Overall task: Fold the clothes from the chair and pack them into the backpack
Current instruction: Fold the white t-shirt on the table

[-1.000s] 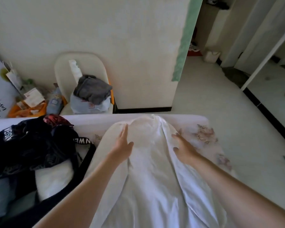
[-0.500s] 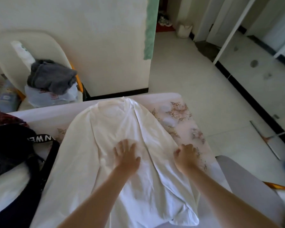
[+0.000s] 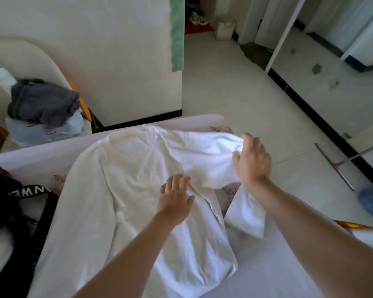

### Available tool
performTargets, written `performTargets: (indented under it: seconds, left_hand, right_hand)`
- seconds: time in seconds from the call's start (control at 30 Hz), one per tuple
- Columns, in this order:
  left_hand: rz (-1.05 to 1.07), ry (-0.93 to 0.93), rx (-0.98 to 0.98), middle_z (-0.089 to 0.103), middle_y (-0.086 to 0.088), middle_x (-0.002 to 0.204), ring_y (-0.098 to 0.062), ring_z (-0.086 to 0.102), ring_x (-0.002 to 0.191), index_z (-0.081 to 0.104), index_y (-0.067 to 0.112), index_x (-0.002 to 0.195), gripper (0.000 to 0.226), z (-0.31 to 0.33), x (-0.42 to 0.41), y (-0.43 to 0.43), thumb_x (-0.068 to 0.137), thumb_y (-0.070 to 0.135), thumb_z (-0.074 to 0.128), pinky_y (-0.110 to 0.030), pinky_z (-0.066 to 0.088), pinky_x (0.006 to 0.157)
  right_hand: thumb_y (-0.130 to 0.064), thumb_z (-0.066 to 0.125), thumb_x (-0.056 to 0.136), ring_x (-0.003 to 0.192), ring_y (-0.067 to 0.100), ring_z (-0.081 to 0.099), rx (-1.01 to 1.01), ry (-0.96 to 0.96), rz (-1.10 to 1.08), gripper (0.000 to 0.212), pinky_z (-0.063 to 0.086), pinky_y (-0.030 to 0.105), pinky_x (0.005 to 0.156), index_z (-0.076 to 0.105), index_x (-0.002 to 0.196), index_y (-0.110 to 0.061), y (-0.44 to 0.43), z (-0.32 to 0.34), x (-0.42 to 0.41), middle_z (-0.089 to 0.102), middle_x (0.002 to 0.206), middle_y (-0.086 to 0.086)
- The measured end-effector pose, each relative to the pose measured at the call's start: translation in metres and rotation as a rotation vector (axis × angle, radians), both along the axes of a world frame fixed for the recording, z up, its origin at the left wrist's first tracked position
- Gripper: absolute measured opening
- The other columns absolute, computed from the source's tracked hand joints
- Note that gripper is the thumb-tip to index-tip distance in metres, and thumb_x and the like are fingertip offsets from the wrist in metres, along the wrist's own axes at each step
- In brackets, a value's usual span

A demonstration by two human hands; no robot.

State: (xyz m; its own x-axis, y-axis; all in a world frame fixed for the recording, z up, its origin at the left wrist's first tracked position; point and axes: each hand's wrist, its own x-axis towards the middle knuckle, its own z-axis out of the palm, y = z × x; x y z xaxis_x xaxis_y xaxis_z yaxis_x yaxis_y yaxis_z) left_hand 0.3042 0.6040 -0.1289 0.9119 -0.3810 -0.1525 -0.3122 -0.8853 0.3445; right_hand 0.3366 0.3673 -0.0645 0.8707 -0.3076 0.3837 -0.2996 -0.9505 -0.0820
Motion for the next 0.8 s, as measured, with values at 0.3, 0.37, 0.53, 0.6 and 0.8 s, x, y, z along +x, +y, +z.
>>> performTargets:
  seconds: [0.3, 0.37, 0.53, 0.6, 0.8]
  left_hand:
    - [-0.097, 0.137, 0.083, -0.007, 0.002, 0.165, -0.019, -0.006, 0.152, 0.009, 0.030, 0.157, 0.071, -0.010, -0.009, 0.031, 0.098, 0.043, 0.045, -0.039, 0.003, 0.123]
    - [-0.083, 0.138, 0.101, -0.005, 0.002, 0.166, -0.019, -0.003, 0.152, 0.010, 0.029, 0.157, 0.071, -0.011, -0.022, 0.049, 0.098, 0.044, 0.046, -0.037, 0.004, 0.122]
    - [0.057, 0.047, 0.063, 0.031, -0.007, 0.158, -0.030, 0.031, 0.145, 0.041, 0.025, 0.148, 0.063, -0.004, -0.065, 0.092, 0.087, 0.036, 0.052, -0.045, 0.026, 0.116]
    - [0.128, 0.001, 0.044, 0.046, -0.007, 0.148, -0.031, 0.043, 0.136, 0.054, 0.026, 0.137, 0.058, -0.001, -0.084, 0.106, 0.080, 0.035, 0.053, -0.045, 0.035, 0.110]
    - [0.127, -0.026, -0.035, 0.051, 0.010, 0.096, -0.017, 0.054, 0.097, 0.056, 0.031, 0.089, 0.037, 0.019, -0.146, 0.145, 0.069, 0.062, 0.055, -0.034, 0.047, 0.084]
  right_hand:
    - [-0.027, 0.062, 0.089, 0.144, 0.028, 0.028, 0.129, 0.611, 0.697, 0.061, 0.037, 0.049, 0.111, 0.044, 0.147, -0.023, 0.048, -0.051, -0.042, 0.024, 0.161, 0.013]
    - [-0.041, 0.044, 0.099, 0.154, 0.024, -0.001, 0.158, 0.873, 0.601, 0.065, 0.018, 0.049, 0.121, 0.017, 0.157, -0.030, 0.059, -0.060, -0.057, -0.004, 0.167, 0.005]
    - [-0.038, 0.045, 0.100, 0.153, 0.027, -0.009, 0.104, 0.821, 0.568, 0.072, 0.006, 0.051, 0.122, 0.005, 0.159, -0.028, 0.078, -0.047, -0.084, -0.012, 0.166, 0.006]
    - [-0.041, 0.051, 0.097, 0.154, 0.028, -0.004, 0.133, 0.796, 0.634, 0.071, 0.007, 0.050, 0.123, 0.015, 0.158, -0.027, 0.094, -0.040, -0.099, -0.007, 0.167, 0.007]
    - [-0.065, 0.073, 0.068, 0.118, 0.023, 0.044, 0.144, 0.884, 0.971, 0.069, 0.036, 0.035, 0.102, 0.053, 0.122, -0.026, 0.163, -0.031, -0.152, 0.039, 0.124, -0.001]
